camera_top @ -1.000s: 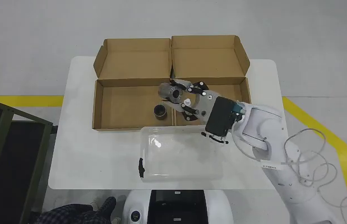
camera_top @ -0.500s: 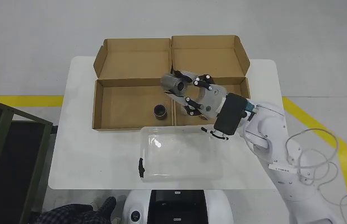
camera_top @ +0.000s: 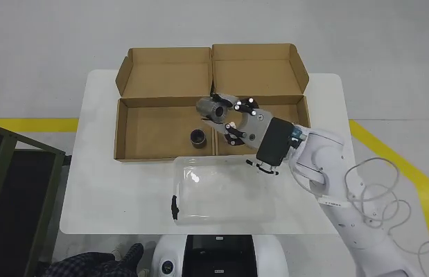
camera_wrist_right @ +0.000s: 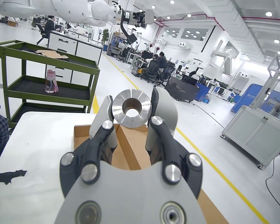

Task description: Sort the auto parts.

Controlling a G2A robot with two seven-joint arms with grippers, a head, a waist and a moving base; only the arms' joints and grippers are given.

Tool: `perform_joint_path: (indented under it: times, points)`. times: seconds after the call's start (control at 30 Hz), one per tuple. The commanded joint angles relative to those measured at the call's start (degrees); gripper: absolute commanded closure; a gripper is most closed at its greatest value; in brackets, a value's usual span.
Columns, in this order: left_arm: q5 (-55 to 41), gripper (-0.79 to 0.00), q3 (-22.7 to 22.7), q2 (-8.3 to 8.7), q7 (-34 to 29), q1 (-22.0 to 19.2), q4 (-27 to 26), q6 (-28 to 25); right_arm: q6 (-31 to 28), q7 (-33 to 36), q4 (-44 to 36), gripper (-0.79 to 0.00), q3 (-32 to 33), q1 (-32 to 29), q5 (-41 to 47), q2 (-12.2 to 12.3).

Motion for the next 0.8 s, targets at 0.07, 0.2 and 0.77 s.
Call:
perform_joint_path:
  times: [0.07,0.2,0.77]
  points:
    - [0.0,-0.785,0.0,0.0,0.0,0.0,0.0,0.0,-0.1,0.7,2.0,0.0,-2.0,0.9,-0.4,-0.4]
    - [0.0,-0.785,0.0,0.0,0.0,0.0,0.0,0.0,0.5,2.5,4.9,0.0,-4.9,2.3,-0.7,-1.0]
    - [0.0,-0.785,0.0,0.0,0.0,0.0,0.0,0.0,3.5,13.9,19.0,0.0,-17.7,10.8,2.5,-5.6]
